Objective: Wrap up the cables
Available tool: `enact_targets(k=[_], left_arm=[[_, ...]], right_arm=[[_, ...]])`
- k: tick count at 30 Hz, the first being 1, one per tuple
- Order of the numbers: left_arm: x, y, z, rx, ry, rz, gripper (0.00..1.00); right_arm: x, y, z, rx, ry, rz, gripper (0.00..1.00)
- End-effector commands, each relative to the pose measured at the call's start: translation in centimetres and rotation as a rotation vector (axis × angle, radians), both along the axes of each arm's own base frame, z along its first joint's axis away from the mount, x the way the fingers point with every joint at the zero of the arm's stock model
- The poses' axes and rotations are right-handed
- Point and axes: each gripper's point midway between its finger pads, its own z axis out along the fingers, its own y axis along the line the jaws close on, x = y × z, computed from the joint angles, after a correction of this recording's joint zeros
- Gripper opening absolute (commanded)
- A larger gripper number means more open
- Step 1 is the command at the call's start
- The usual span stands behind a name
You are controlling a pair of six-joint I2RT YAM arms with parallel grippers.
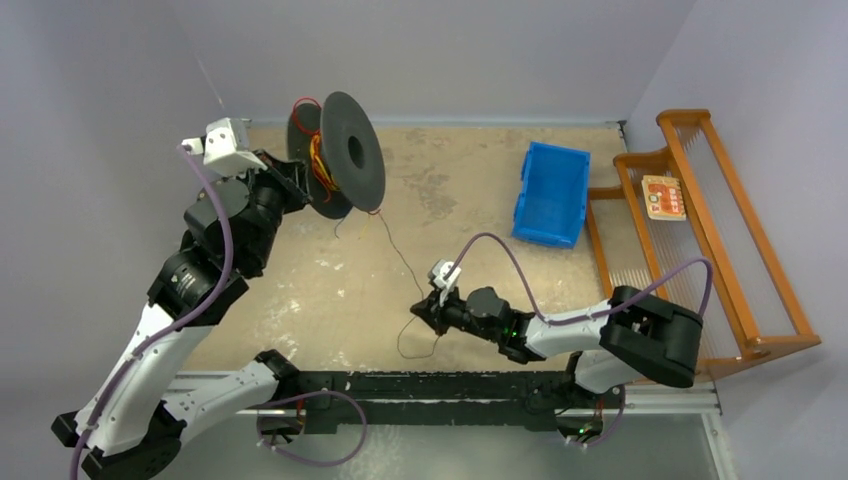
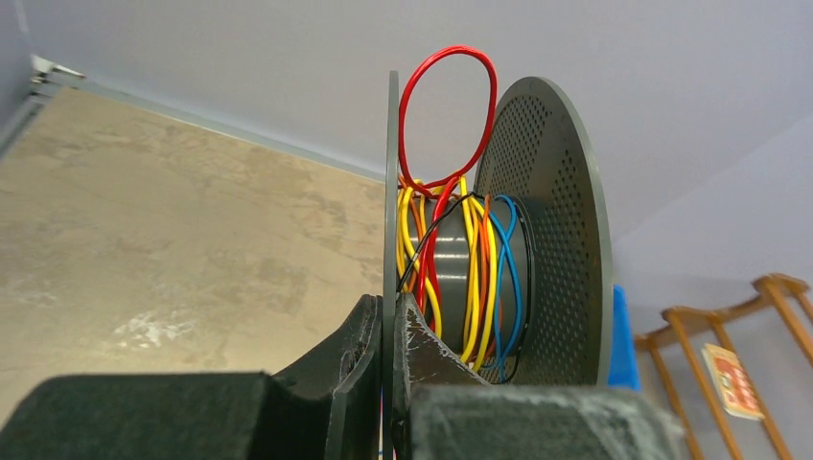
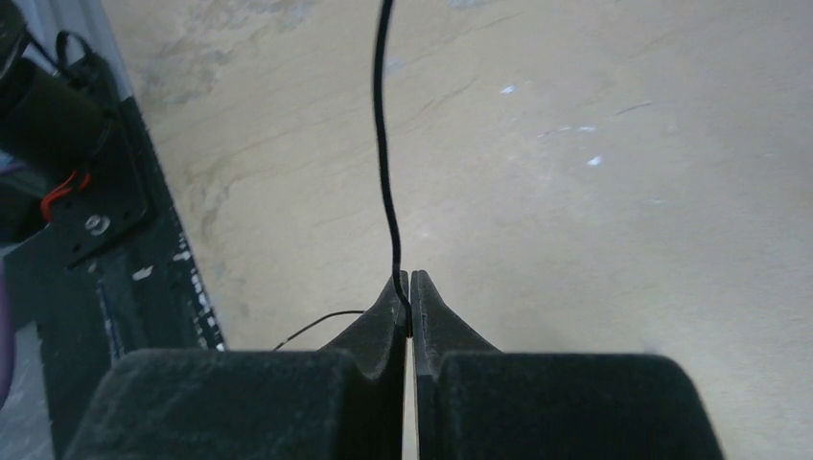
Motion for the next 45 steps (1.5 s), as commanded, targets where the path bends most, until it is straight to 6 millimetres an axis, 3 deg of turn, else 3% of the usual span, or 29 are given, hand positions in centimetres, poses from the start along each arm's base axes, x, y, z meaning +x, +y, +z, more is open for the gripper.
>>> enact_targets(k=[1,13,18,22,30,34,39,45], left_arm=[[0.6,2.5,4.1,-0.072,-0.138,0.148,0.00],[4.2,3.6,-0.4,0.095,-0.067,0.355,0.00],[6.1,2.9,-3.6,0.206,0.001,0.392,0.00],[7.4,2.0,-6.6,0.292,0.061,0.389,0.00],[8.7,0.3,-11.5,0.407,0.165,0.323,0.00],[8.6,-0.7,-13.8,0.446,0.217,0.242,0.00],[7.8,-1.7,-16.7,0.492,0.283,0.134,0.00],[6.3,-1.8,-18.7,0.540,0.333,0.068,0.00]], right_arm=[[-1.8,2.0,2.6,0.028,-0.012,0.013,0.00],[-9.1,5.0,5.0,-0.080,-0.057,0.138,0.00],[-11.0,5.7,7.4,-0.084,-0.093,0.159,0.00],[-11.5,6.0,10.8,-0.060,-0.133,0.161,0.00],[-10.3,5.4,16.7,-0.077,-0.216,0.109,0.00],[-9.3,4.4,18.5,-0.132,-0.270,0.074,0.00],[-6.8,2.7,21.4,-0.235,-0.403,-0.020,0.00],[-3.3,0.9,25.6,-0.261,-0.494,-0.065,0.00]])
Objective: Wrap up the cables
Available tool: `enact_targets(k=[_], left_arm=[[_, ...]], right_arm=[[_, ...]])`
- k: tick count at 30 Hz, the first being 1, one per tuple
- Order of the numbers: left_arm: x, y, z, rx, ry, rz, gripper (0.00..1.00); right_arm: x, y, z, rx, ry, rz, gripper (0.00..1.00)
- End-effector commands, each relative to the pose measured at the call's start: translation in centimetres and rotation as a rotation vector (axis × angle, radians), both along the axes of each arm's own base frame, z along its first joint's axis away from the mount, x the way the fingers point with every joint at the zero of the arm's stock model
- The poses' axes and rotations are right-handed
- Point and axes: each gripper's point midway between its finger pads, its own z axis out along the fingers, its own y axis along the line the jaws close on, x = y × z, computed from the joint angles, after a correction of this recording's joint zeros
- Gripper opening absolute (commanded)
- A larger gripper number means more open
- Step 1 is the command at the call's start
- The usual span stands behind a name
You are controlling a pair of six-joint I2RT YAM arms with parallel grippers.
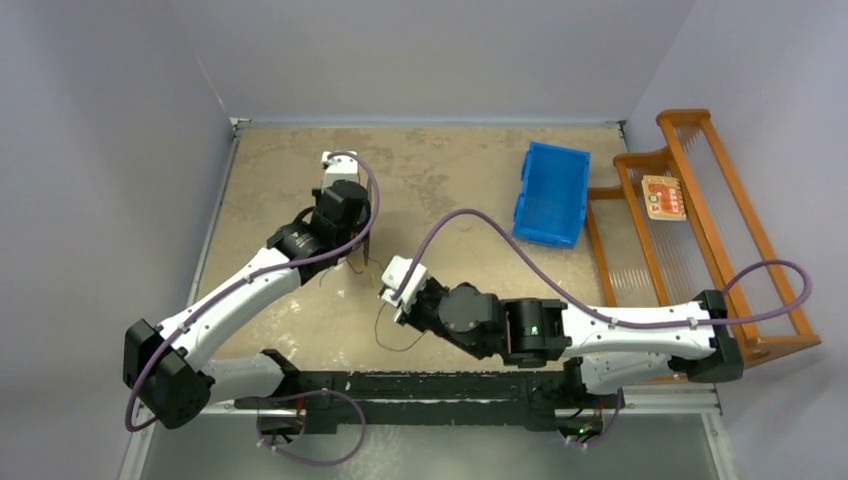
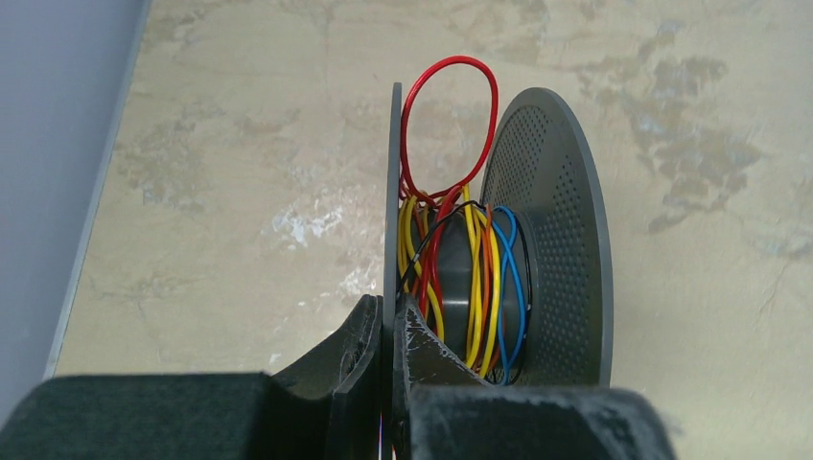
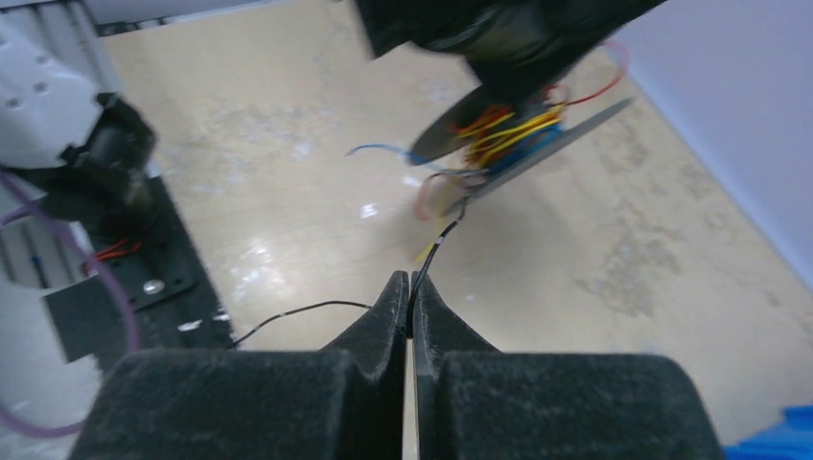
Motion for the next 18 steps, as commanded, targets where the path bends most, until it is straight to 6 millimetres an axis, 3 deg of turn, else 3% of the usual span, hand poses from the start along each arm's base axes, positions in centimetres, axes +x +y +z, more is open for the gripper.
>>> enact_targets(k=[1,10,18], left_arm=[[-0.7,-0.5,1.6,-0.035,-0.040,-0.047,0.00],[-2.8,-2.7,0.0,-0.015,0.030,-0.202,0.00],[-5.6,-5.5,-1.2,-0.014,0.091,-0.412,0.00]], right_arm=[[3.5,-2.5,5.2,-0.005,-0.124,-0.059,0.00],[10.2,-4.0,8.7,-0.044,-0.256,-0.121,0.00],[16.5,-5.5,9.1,-0.068,-0.301,-0.191,0.00]])
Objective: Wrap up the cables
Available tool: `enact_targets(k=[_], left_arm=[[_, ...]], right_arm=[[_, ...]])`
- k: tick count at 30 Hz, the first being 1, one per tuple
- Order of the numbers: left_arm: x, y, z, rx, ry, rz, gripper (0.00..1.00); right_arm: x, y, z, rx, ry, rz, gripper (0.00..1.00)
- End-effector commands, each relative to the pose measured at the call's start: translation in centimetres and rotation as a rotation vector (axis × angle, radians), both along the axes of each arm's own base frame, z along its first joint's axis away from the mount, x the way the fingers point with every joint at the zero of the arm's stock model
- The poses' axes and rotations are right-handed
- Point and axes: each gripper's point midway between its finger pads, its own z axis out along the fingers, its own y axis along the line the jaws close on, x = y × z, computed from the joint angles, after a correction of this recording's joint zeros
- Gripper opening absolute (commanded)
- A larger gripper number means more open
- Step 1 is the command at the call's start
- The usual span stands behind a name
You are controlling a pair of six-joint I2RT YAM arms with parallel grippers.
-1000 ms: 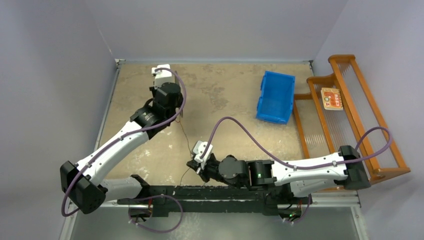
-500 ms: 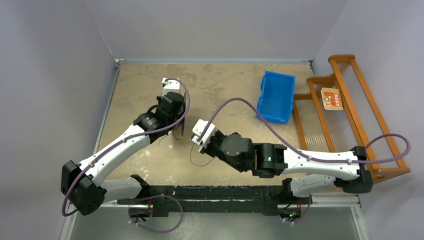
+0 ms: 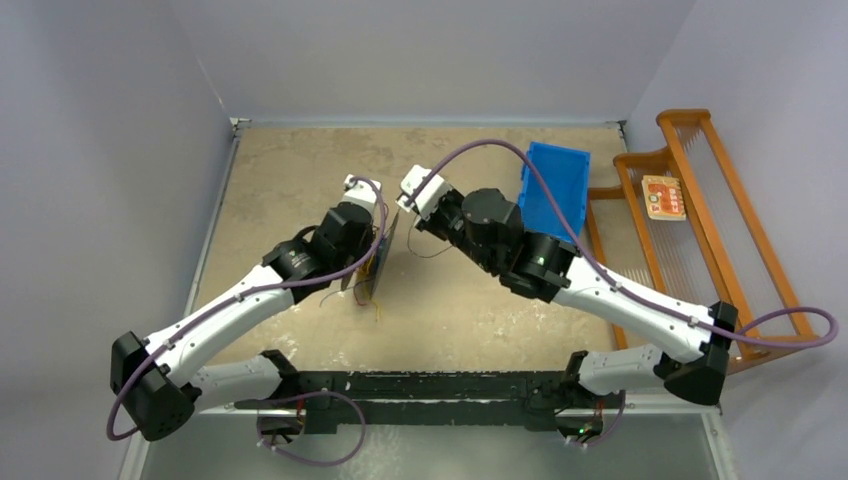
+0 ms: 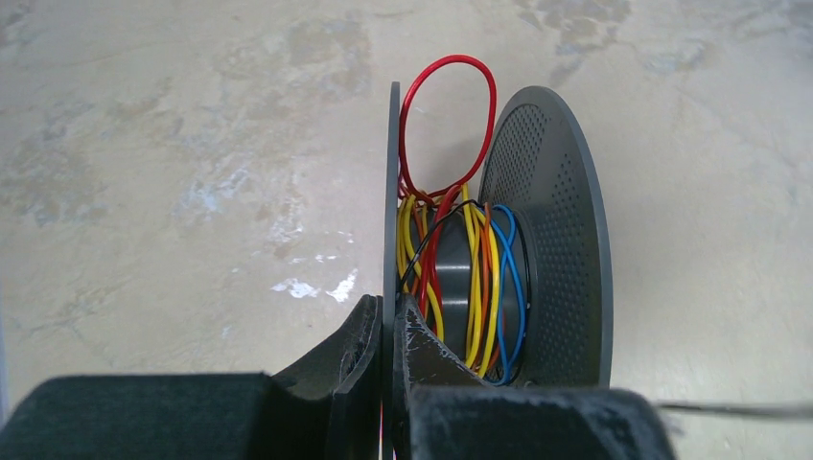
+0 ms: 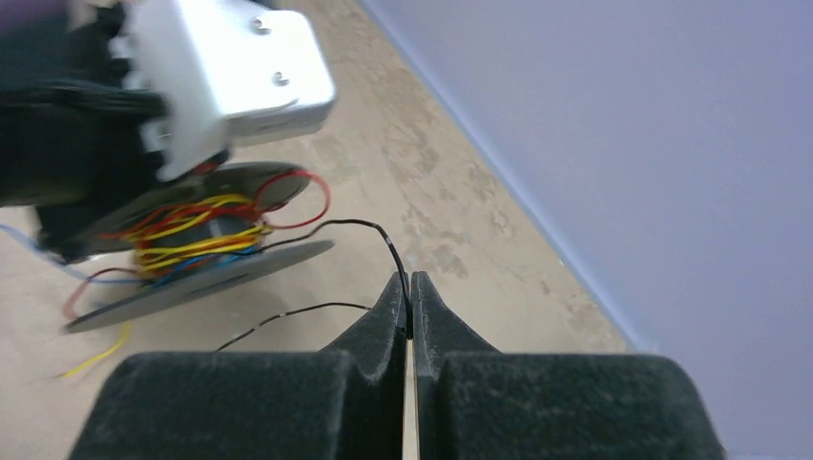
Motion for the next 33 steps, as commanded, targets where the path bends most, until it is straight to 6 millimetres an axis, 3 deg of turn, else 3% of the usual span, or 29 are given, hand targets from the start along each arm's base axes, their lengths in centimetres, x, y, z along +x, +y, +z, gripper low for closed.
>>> enact_targets(k=[1,9,17,21,24,33], left_arm=[[-1.3,-2.3,2.0,-0.072,-0.037,-0.148,0.00],[-4.5,-3.3,2.6,-0.101,-0.011,-0.306,0.00],[-7.8,-4.0,5.4,-0.203,-0.015,-0.460,0.00],[-9.5,-4.4,7.4,-0.265,-0.030,-0.538,0.00],[-10.8,-4.8,9.9,-0.333,-0.066,-0.603,0.00],[-13.1,-5.3,17.5,-0.525,-0.207,-0.695,0.00]], right_arm=[[2.7,0.4,3.3,0.045,-0.084,0.021,0.00],[9.1,-1.5,1.1,-0.007,-0.058,-0.073,0.00],[12.9,-3.6,-4.3,0.004,0.059,-0.127,0.00],[13.2,-3.9,-7.2,0.006,0.119,-0.122,0.00],[12.8,-3.8,-9.9,0.007,0.174,-0.115,0.00],[10.6,-3.7,-15.3,0.102,0.300,-0.102,0.00]])
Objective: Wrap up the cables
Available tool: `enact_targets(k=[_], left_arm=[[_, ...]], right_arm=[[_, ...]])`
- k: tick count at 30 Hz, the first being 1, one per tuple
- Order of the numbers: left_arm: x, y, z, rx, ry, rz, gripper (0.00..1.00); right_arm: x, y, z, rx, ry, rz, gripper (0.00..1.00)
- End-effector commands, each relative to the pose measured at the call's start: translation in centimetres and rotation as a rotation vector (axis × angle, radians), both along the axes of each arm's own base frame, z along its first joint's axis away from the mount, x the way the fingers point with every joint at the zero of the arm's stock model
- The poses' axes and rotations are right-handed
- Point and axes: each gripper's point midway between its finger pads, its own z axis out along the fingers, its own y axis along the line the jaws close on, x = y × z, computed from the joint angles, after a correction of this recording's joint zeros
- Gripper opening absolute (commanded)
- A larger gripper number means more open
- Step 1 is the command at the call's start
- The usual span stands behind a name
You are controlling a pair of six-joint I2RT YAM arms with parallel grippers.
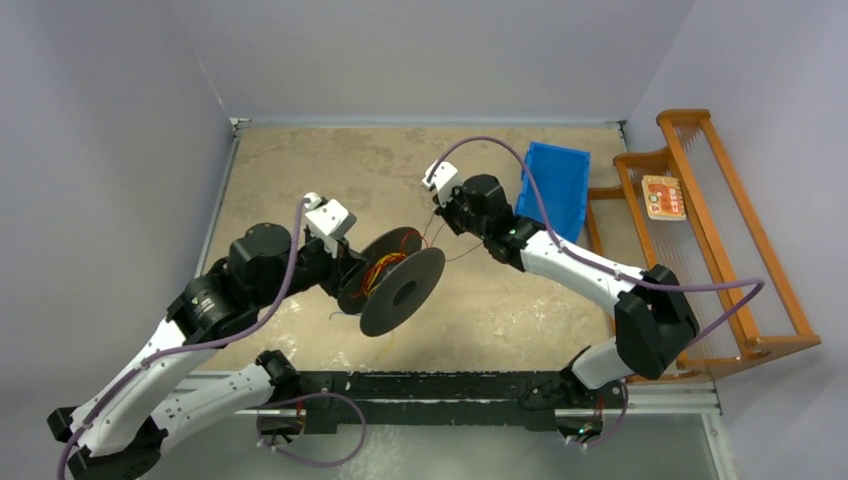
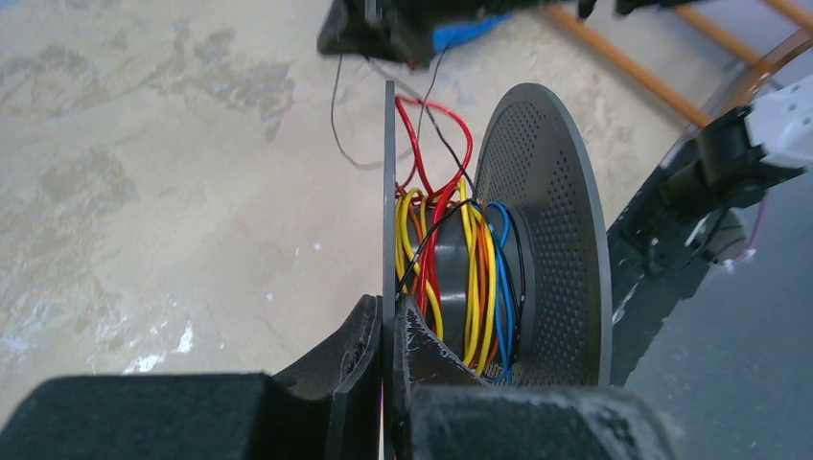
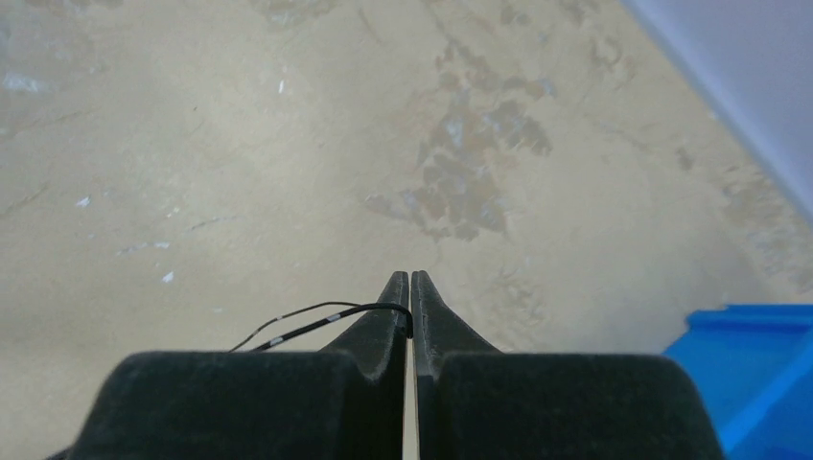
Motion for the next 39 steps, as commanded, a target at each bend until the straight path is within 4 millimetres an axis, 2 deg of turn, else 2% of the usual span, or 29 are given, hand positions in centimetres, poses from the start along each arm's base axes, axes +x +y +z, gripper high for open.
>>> enact_targets(k=[1,2,3,8,13,21,27,33,39], left_arm=[[-1.3,-1.1,8.7,-0.257,-0.143,-0.066,0.00],[-1.4,-1.0,9.4,-0.279,-0.152,-0.061,0.00],[-1.3,-0.9,10.0,-0.299,-0.162,-0.050,0.00],[-1.2,-0.4,13.4,-0.433,-0.203,-0.005,0.00],[-0.8,0.2,15.8,-0.554,-0.232,0.051,0.00],[0.1,0.7,17.8,-0.697,-0.243,0.119,0.00],[0.2,0.0,19.5,-0.759,-0.243,0.100,0.00],[0.3,-0.6,20.5,-0.779,-0.250,0.081,0.00],[0.4,-1.2,21.1,-0.763,-0.251,0.057,0.00]], right_arm=[[-0.6,0.7,1.0,0.160,-0.001,-0.006,0.00],[-0.9,1.0,1.2,0.188,0.005,0.003,0.00],[-1.5,1.0,0.3,0.200,0.029,0.013,0.00],[-4.0,2.0,-0.5,0.303,0.075,0.100,0.00],[-5.8,2.7,-1.8,0.363,0.101,0.169,0.00],[-9.5,3.8,-1.2,0.547,0.118,0.308,0.00],[-12.1,4.3,0.7,0.698,0.114,0.412,0.01],[-14.1,4.3,2.6,0.812,0.104,0.486,0.09],[-15.4,3.6,5.1,0.882,0.057,0.527,0.23]])
